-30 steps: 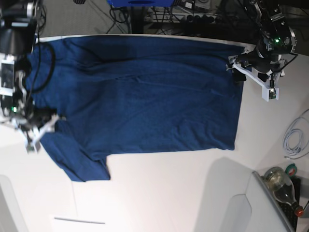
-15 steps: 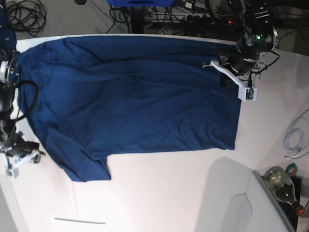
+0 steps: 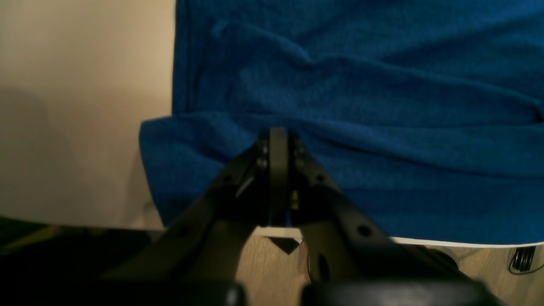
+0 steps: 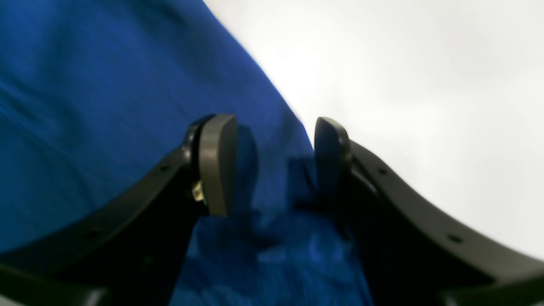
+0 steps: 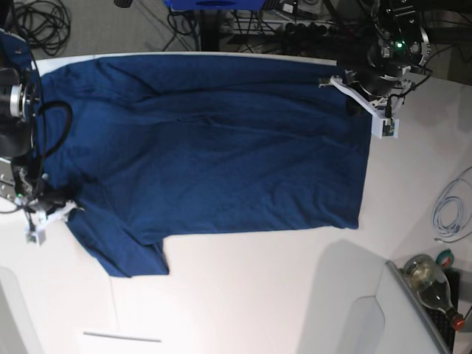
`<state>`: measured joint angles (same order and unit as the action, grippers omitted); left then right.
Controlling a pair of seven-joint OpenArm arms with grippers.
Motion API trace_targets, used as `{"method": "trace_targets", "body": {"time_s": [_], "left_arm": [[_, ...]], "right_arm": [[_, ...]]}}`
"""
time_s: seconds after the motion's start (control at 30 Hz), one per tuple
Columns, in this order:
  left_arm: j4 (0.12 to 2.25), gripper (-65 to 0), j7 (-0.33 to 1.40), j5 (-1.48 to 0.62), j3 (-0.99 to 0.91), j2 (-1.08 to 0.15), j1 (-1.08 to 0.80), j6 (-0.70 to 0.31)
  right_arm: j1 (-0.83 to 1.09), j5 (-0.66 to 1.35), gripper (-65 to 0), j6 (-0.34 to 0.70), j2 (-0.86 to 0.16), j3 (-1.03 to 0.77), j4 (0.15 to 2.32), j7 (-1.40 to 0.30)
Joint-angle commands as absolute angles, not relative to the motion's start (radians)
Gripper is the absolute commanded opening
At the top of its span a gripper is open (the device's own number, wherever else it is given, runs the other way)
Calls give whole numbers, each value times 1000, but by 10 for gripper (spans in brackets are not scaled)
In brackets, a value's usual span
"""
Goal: Layout the t-shirt on the table in an organized manner, then fold the t-shirt properly
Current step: 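Move the right gripper to the shirt hem corner and grasp it, then pull the grasped hem corner outward to straighten the shirt side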
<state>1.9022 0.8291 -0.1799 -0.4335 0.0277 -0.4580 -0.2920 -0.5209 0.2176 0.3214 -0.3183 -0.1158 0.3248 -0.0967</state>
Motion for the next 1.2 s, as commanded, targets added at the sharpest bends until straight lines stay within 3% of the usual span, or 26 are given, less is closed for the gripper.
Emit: {"method": "trace_targets", "body": {"time_s": [0.0, 0.23, 0.3, 0.4, 0.6, 0.93, 1.17], "left_arm": [[1919, -650, 812, -183, -455, 22, -460, -294], [1919, -650, 812, -185, -536, 21, -460, -294], [1919, -650, 812, -185, -549, 21, -461, -294], [1919, -650, 812, -185, -553, 21, -461, -294], [1919, -650, 812, -185, -553, 21, -461, -294], [1919, -650, 812, -177, -545, 21, -449, -294], [1919, -650, 812, -176, -547, 19, -447, -294]], "right_arm": [[-552, 223, -369, 320, -340, -116, 338, -85], [-535, 222, -383, 317, -343, -116, 338, -85], [-529, 222, -450, 317, -343, -116, 344, -85], [-530, 222, -645, 321, -343, -116, 346, -90], [-475, 223, -648, 325, -344, -122, 492, -104], [-214, 229, -648, 328, -323, -182, 1064, -401], [-51, 229, -648, 484, -240, -318, 1366, -619]]}}
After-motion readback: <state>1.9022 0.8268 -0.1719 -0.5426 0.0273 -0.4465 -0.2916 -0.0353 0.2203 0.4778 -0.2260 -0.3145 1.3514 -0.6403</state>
